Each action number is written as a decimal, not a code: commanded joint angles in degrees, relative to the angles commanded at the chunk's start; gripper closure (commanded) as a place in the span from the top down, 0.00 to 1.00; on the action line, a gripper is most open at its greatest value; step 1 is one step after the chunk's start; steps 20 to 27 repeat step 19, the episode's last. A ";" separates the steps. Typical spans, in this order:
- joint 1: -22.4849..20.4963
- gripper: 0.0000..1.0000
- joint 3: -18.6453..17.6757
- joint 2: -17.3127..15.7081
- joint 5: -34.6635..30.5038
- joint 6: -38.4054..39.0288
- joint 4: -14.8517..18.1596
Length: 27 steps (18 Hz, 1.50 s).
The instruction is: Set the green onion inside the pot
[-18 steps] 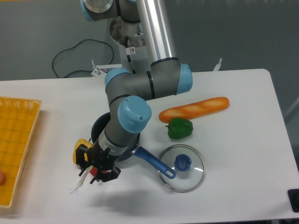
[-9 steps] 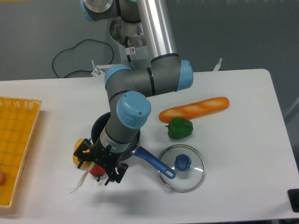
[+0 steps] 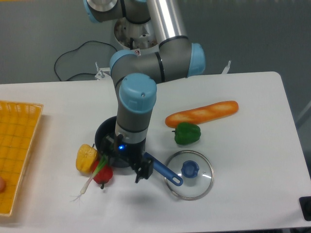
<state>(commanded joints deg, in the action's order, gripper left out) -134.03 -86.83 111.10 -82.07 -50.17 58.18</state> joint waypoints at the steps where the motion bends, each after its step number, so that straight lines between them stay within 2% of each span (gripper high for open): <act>1: -0.44 1.00 -0.35 -0.36 -1.67 -2.98 0.61; 5: -1.23 1.00 -0.45 -0.62 -7.04 -11.60 4.39; 11: -2.90 1.00 -0.53 -1.85 -9.78 -19.61 9.40; 27: -2.99 1.00 -0.97 -2.20 -11.18 -20.94 9.76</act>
